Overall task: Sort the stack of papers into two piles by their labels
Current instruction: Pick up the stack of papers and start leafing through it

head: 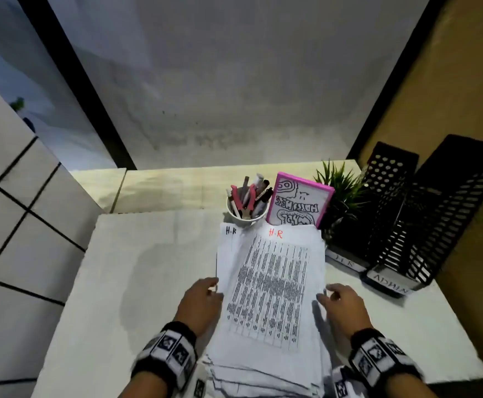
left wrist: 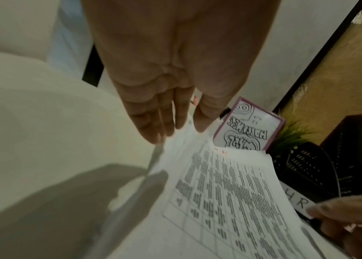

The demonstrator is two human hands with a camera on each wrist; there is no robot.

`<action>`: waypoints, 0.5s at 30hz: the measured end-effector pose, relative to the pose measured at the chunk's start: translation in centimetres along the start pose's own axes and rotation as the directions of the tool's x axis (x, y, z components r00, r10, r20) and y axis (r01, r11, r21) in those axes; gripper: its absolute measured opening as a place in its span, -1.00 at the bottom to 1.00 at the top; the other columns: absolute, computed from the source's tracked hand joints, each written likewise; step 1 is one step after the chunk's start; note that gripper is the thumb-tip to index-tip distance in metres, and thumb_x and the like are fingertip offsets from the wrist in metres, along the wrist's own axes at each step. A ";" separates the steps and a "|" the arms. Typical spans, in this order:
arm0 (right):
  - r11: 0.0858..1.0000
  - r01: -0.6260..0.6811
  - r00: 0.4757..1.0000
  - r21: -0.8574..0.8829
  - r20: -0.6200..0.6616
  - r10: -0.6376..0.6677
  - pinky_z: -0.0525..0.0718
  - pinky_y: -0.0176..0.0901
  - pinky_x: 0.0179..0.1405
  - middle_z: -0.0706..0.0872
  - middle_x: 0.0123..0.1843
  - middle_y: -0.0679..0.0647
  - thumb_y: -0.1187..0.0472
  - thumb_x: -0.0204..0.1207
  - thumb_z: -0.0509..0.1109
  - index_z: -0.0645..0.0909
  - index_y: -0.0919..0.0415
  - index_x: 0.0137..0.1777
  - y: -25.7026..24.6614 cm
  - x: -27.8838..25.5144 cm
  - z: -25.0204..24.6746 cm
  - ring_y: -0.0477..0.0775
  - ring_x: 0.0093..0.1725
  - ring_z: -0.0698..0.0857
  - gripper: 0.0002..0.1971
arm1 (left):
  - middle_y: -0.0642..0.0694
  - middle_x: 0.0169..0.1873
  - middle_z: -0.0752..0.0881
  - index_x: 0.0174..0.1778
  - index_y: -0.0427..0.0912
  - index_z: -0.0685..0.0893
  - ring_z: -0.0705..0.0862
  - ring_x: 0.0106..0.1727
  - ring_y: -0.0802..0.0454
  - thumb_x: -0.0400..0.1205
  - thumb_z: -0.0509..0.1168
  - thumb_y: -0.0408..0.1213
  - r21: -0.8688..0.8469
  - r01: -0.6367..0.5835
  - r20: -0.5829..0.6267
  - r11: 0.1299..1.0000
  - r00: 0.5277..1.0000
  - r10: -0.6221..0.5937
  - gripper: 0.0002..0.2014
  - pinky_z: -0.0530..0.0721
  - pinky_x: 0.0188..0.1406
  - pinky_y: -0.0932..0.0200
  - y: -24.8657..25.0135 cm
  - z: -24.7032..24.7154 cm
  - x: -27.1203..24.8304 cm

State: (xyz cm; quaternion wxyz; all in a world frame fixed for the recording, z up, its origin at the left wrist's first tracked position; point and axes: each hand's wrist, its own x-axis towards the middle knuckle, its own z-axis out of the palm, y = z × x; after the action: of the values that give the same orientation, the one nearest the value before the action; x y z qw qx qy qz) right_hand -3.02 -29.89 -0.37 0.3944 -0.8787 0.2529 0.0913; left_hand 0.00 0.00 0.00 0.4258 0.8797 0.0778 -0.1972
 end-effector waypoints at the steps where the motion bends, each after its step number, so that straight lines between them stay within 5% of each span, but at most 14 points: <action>1: 1.000 -0.011 1.000 0.028 -0.019 0.012 0.49 -0.16 -0.12 0.61 -0.09 0.20 0.24 0.51 0.49 0.66 0.32 -0.08 -0.4 0.3 0.7 0.14 -0.16 0.58 -0.86 | -0.10 0.39 0.54 0.46 -0.18 0.48 0.57 0.34 -0.03 0.67 0.27 -0.27 0.031 0.009 0.005 0.999 1.000 -0.009 -0.59 0.43 0.41 0.17 0.1 0.8 0.9; 4: 0.999 -0.046 0.998 -0.006 -0.042 0.046 0.31 -0.16 -0.42 0.42 -0.19 0.17 0.24 0.55 0.41 0.35 0.25 -0.40 -1.0 0.4 2.5 0.08 -0.35 0.41 -0.65 | -0.18 0.55 0.37 0.61 -0.23 0.27 0.36 0.55 -0.09 0.71 0.21 -0.20 0.118 0.030 0.045 0.993 0.998 -0.035 -0.46 0.26 0.55 0.10 0.5 2.9 1.8; 8: 0.993 -0.106 0.989 0.059 -0.101 0.112 0.29 -0.21 -0.31 0.34 0.00 0.11 0.24 0.55 0.34 0.12 -0.01 -0.39 -1.0 0.0 4.4 0.06 -0.26 0.38 -0.55 | -0.21 0.53 0.38 0.61 -0.26 0.26 0.37 0.53 -0.11 0.68 0.24 -0.23 0.014 0.062 -0.039 0.998 0.997 -0.062 -0.43 0.30 0.53 0.07 0.3 4.8 2.2; 13: 0.957 -0.171 0.973 0.233 -0.112 0.201 0.48 -0.24 -0.27 0.50 -0.05 0.12 0.10 0.30 0.28 0.44 0.07 -0.27 0.0 0.3 6.2 0.10 -0.30 0.47 -0.91 | -0.16 0.31 0.50 0.45 -0.24 0.41 0.54 0.27 -0.10 0.60 0.35 -0.16 -0.131 0.115 -0.189 0.985 0.972 -0.138 -0.48 0.51 0.28 0.05 0.9 5.7 2.3; 15: 0.951 -0.171 0.974 0.259 -0.105 0.203 0.49 -0.32 -0.42 0.63 -0.08 0.22 0.10 0.23 0.26 0.59 0.14 -0.20 0.8 0.5 6.4 0.07 -0.40 0.49 -0.81 | -0.10 0.20 0.55 0.39 -0.19 0.42 0.61 0.15 -0.08 0.58 0.38 -0.08 -0.228 0.150 -0.167 0.962 0.967 -0.190 -0.48 0.60 0.21 0.02 1.5 5.6 2.2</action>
State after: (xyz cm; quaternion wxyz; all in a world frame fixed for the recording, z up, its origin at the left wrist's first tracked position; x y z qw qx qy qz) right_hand -2.76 -25.80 -5.33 0.4736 -0.7985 0.3696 0.0384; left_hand 0.87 -5.42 -2.97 0.4901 0.8334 0.2137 -0.1400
